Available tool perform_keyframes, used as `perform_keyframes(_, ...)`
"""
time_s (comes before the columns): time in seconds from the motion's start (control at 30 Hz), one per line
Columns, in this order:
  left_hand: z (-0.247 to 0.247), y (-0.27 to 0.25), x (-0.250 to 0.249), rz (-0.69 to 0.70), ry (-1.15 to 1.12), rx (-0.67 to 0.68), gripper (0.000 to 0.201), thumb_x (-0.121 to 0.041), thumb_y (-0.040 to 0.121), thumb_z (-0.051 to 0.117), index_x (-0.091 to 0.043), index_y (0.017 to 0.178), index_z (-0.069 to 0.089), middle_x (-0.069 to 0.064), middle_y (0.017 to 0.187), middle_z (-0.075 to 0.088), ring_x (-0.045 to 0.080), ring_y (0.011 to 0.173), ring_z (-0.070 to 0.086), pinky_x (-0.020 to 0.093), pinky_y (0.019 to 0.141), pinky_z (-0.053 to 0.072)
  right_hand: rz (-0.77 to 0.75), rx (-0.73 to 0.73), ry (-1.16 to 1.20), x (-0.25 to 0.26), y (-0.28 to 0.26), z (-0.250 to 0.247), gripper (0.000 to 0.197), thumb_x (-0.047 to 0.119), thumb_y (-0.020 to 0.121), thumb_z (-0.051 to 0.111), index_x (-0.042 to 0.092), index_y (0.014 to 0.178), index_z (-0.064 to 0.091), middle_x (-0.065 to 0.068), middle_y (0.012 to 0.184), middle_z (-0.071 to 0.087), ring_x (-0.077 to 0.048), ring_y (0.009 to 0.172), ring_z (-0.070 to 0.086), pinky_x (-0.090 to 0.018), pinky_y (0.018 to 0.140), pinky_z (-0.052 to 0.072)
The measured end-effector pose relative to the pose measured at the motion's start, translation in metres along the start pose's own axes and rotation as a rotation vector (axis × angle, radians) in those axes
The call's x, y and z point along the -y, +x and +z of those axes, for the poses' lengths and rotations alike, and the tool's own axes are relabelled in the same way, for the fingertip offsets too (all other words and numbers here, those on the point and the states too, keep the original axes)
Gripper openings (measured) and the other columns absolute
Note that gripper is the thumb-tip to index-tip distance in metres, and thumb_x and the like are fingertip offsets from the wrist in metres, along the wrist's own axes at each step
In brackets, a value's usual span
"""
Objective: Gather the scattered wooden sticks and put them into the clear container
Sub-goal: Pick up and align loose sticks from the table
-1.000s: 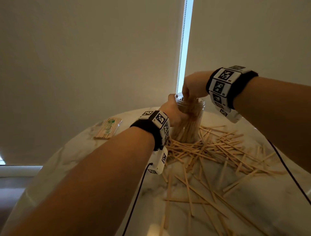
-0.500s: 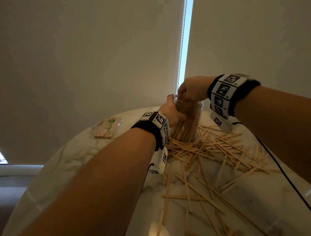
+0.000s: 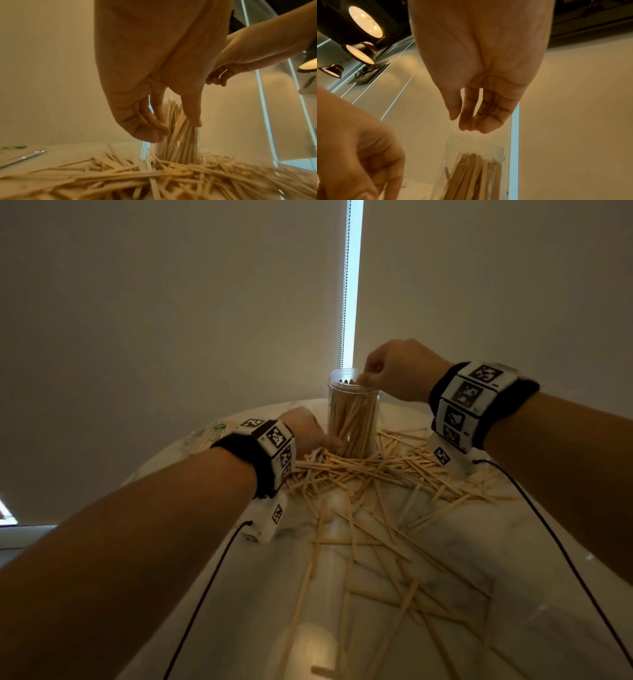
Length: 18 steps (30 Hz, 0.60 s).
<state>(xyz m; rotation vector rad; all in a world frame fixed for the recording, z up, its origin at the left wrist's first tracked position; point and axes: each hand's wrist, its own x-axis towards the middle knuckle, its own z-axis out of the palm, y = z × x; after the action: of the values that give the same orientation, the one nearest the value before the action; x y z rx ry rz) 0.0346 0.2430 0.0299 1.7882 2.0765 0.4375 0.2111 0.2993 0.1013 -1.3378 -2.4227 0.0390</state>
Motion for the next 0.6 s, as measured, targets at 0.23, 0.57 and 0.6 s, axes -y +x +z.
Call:
perform_keyframes(0.23, 0.02, -0.103, 0.009, -0.137, 0.205, 0.288, 0.048, -0.058, 0.08, 0.072, -0.013, 0.069, 0.061, -0.005, 0.048, 0.061, 0.01, 0.042, 0.056, 0.023, 0.052, 0.051, 0.173, 0.439, -0.052, 0.003, -0.115, 0.02, 0.031, 0.045, 0.095, 0.061, 0.019, 0.081, 0.068, 0.003, 0.073, 0.07, -0.01, 0.062, 0.062, -0.027, 0.066, 0.052)
perform_keyframes(0.57, 0.043, -0.185, 0.012, -0.152, 0.248, 0.395, 0.024, -0.026, 0.086, 0.075, -0.005, 0.079, 0.07, 0.007, 0.072, 0.071, 0.02, 0.061, 0.066, 0.037, 0.079, 0.061, 0.203, 0.611, -0.22, 0.006, -0.185, 0.056, 0.026, 0.032, 0.086, 0.069, 0.007, 0.082, 0.073, -0.005, 0.08, 0.072, -0.024, 0.08, 0.068, -0.036, 0.074, 0.058)
perform_keyframes(0.6, 0.042, -0.188, 0.01, -0.174, 0.221, 0.398, 0.02, -0.022, 0.086, 0.075, -0.003, 0.08, 0.07, 0.008, 0.072, 0.07, 0.02, 0.06, 0.066, 0.037, 0.079, 0.061, 0.207, 0.615, -0.2, 0.009, -0.184, 0.058, 0.021, 0.026, 0.084, 0.069, 0.006, 0.087, 0.074, -0.007, 0.085, 0.074, -0.026, 0.084, 0.07, -0.037, 0.075, 0.06)
